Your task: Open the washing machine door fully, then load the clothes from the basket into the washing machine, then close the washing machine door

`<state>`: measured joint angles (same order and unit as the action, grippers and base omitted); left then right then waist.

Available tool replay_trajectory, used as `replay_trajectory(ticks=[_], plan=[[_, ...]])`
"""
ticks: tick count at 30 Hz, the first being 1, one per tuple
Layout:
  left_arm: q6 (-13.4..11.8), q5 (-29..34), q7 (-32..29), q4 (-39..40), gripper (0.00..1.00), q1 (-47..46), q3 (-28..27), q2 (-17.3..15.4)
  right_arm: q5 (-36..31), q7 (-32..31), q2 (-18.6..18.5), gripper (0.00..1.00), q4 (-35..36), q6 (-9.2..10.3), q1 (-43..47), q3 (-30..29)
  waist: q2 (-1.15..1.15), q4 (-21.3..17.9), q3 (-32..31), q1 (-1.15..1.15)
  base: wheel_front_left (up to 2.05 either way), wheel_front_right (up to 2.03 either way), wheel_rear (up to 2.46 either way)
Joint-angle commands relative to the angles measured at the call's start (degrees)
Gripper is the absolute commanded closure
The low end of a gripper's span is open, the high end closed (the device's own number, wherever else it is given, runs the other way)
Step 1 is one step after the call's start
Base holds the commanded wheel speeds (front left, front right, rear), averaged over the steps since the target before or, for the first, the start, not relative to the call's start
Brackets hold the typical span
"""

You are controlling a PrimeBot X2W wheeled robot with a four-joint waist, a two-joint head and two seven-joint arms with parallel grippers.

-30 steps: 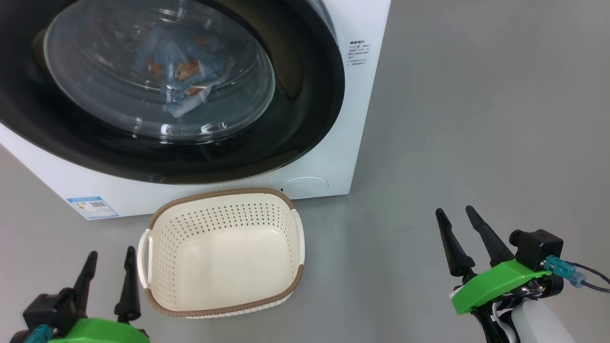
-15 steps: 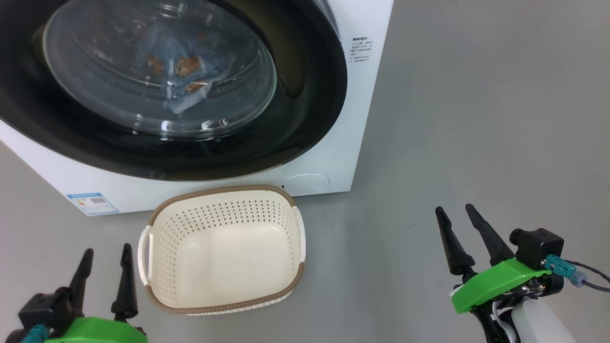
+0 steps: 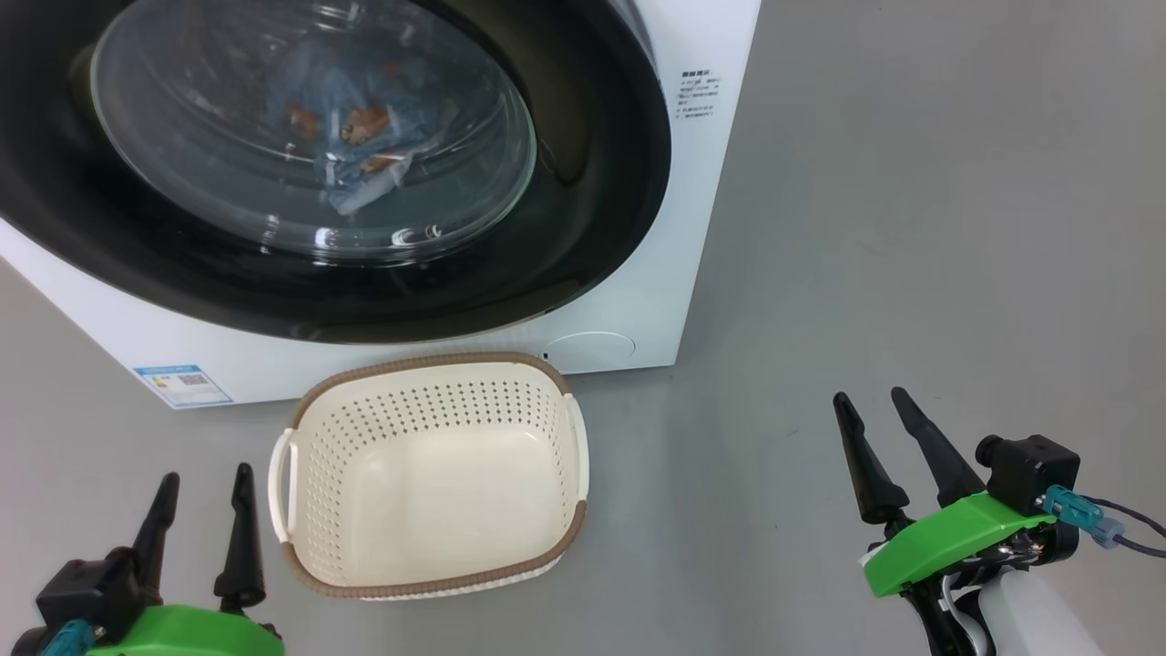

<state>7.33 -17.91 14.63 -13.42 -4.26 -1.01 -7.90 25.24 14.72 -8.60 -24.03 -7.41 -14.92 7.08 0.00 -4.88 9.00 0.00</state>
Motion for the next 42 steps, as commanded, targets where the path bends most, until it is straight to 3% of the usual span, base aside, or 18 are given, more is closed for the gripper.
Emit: replay_trajectory(ticks=[1,5,6,17,21,42], plan=[[0.2,0.1,0.4,1.3,0.0,-0.5,-1.9,-1.0,-0.5,0.3,0.0,0.0,1.5,-0.08,0.1,1.1,0.0,0.1,0.0,0.0,0.0,0.0,0.0],[0.2,0.5,0.4,1.6,0.0,-0.5,-2.3,-0.9,-0.5,0.3,0.0,0.0,1.5,-0.08,0.0,1.1,0.0,0.2,0.0,0.0,0.0,0.0,0.0],[0.0,0.0,0.0,0.1,1.0,0.0,-0.2,0.1,0.0,0.0,0.0,1.0,0.1,0.0,0.0,0.0,0.0,0.2,0.0,0.0,0.0,0.0,0.0],[0.0,-4.4,-1.2,-1.7,1.0,0.7,0.1,1.7,4.1,-1.2,0.7,1.0,-1.2,0.0,1.4,-0.6,0.0,0.4,-0.7,0.13,0.0,0.0,0.0],[0.0,-6.8,-1.9,-1.8,1.0,0.6,-0.1,1.8,6.3,-1.8,0.8,1.0,-0.9,-0.01,1.6,-0.9,0.0,0.6,-0.8,0.01,0.0,0.0,0.0],[0.0,-19.2,-5.4,-1.9,1.0,-0.1,-1.1,2.3,17.7,-5.1,1.5,1.0,1.0,-0.02,2.8,-2.9,0.0,1.4,-2.3,0.0,0.0,0.0,0.0]])
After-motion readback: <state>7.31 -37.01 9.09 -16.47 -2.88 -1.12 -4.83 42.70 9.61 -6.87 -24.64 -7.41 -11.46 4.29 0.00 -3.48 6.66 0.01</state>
